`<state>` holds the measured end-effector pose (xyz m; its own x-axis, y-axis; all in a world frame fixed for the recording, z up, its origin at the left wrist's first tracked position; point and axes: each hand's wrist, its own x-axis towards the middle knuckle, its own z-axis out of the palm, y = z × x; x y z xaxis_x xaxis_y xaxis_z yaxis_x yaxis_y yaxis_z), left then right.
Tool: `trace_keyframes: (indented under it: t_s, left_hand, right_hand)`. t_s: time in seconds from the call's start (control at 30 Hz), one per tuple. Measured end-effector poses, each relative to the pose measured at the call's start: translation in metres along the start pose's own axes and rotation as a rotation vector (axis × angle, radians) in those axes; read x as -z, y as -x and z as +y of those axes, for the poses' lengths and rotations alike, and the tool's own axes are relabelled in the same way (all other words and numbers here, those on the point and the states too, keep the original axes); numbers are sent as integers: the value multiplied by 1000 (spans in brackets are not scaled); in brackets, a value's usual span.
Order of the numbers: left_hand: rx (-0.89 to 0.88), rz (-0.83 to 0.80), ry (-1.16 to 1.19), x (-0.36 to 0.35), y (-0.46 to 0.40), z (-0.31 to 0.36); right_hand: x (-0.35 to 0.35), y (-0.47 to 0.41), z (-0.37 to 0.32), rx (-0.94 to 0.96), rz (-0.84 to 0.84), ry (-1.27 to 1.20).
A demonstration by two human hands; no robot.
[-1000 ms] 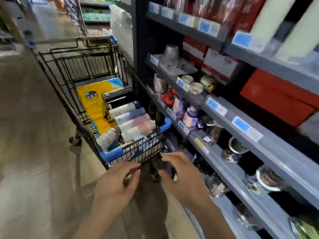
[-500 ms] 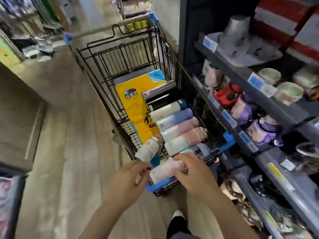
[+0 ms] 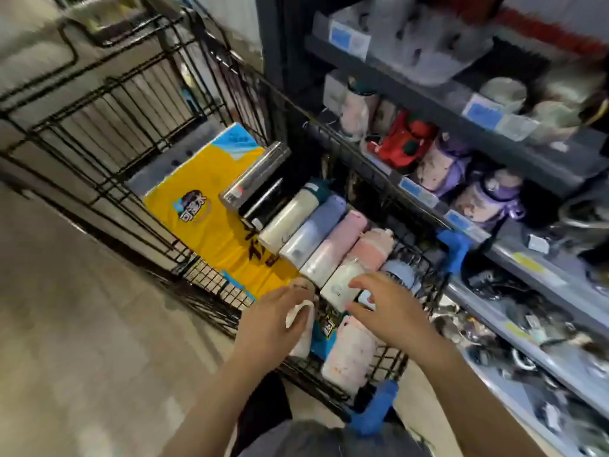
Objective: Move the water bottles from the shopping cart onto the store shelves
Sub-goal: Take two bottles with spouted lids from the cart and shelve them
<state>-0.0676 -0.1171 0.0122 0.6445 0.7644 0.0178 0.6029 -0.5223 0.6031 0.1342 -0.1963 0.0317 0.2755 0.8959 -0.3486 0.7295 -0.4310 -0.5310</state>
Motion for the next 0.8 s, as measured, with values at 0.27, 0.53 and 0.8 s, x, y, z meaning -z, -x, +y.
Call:
trace_keyframes:
  t_s: [0.27, 0.53, 0.8]
  left_hand:
    - [-229, -350, -349, 18, -18, -71]
    - [-167, -437, -324, 18, -18, -65]
    - [-206, -497, -394, 16, -17, -67]
  right_hand:
    - [-64, 7, -61, -351, 29, 52]
    - [-102, 35, -49, -513, 97, 54]
    - [-143, 50, -42, -629, 343, -57]
